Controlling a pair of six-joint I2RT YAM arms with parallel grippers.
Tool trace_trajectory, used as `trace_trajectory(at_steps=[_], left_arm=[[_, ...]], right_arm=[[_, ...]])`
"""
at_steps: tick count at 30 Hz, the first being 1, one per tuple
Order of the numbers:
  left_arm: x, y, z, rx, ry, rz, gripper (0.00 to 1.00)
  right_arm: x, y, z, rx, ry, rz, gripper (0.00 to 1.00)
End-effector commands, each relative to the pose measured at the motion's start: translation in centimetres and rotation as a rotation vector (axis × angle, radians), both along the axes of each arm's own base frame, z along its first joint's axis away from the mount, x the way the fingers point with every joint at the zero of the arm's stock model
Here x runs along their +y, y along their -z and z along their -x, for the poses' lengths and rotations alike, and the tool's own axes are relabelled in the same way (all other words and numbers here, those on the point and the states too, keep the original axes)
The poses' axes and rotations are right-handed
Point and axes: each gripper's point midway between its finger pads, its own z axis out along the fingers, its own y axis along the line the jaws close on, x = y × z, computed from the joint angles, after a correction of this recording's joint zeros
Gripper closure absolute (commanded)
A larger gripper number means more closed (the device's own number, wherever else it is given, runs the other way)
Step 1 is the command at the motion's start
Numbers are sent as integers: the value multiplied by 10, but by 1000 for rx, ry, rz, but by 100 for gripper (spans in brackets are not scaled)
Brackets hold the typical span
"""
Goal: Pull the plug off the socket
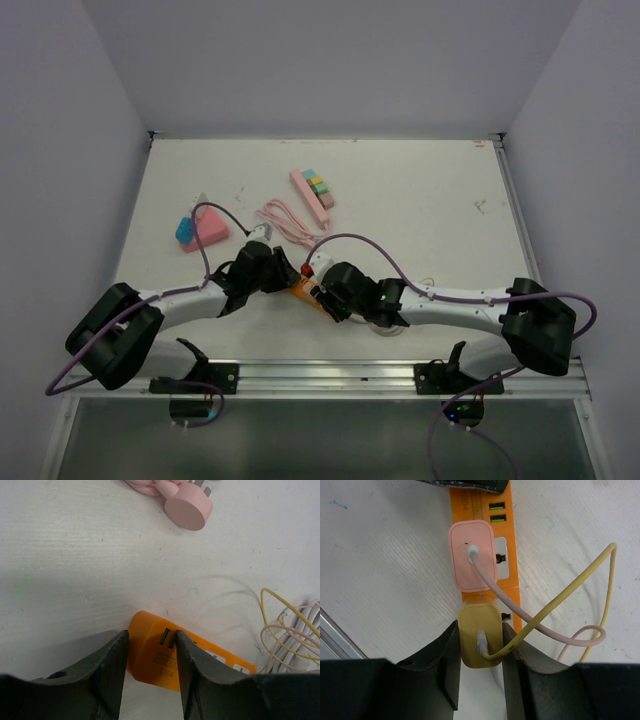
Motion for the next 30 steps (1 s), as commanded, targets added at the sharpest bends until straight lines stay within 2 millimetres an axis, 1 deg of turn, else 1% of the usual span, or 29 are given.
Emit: trace_trajectory(at_steps=[1, 2, 3, 4, 5, 6, 7, 9, 11, 12, 14, 15, 16, 17, 18, 19, 20, 21, 22, 23, 24, 25, 27, 30], left_arm=[[13, 28, 14, 72, -10, -77, 55], [14, 30, 15, 77, -11, -82, 59], [14, 31, 16, 80, -11, -86, 61], [15, 30, 15, 77, -16, -88, 64], [15, 31, 15, 81, -18, -92, 67], [15, 32, 16, 83, -17, -95, 68], [17, 33, 16, 87, -25, -105, 68], [18, 35, 16, 93, -30, -124, 69], [18, 38, 17, 105, -29, -144, 69], [15, 36, 17, 101, -24, -146, 69], [18, 39, 16, 105, -33, -180, 70], [12, 35, 15, 94, -23, -186, 70], [15, 37, 15, 97, -32, -222, 71], [10, 36, 17, 89, -16, -236, 71], [3, 29, 12, 68, -13, -235, 72], [8, 35, 17, 86, -11, -286, 72], [2, 35, 20, 83, 9, -301, 72], [-2, 30, 15, 61, 1, -312, 73], [0, 34, 18, 75, 6, -343, 74], [-4, 33, 20, 70, 20, -356, 74], [-9, 30, 18, 60, 22, -362, 75], [-6, 32, 18, 58, 16, -393, 75], [-12, 27, 18, 35, 24, -415, 75], [-17, 28, 21, 35, 41, -438, 76]], right_arm=[[7, -15, -2, -28, -5, -50, 70], [6, -16, -1, -26, -7, -48, 72], [9, -22, -2, -32, -10, -63, 74], [9, -25, -2, -36, -11, -65, 80], [9, -27, -2, -36, -12, -67, 83], [10, -33, -3, -48, -11, -81, 85], [9, -35, -4, -53, -5, -84, 90], [10, -45, -5, -66, -4, -108, 93], [10, -50, -6, -75, -2, -116, 95], [11, -54, -6, -78, 2, -127, 95], [11, -62, -8, -91, 8, -145, 98], [11, -64, -9, -96, 13, -151, 98], [11, -67, -10, -103, 22, -161, 100], [10, -65, -11, -104, 29, -156, 100], [10, -64, -12, -101, 38, -156, 100], [10, -63, -13, -101, 47, -153, 100], [8, -58, -15, -104, 65, -136, 100], [8, -56, -15, -98, 69, -135, 100], [9, -54, -15, -94, 71, -133, 100], [8, -51, -16, -94, 79, -126, 100], [7, -49, -17, -92, 90, -119, 100], [5, -47, -18, -92, 104, -112, 100], [1, -43, -22, -100, 137, -96, 100], [-4, -45, -26, -102, 176, -113, 100]])
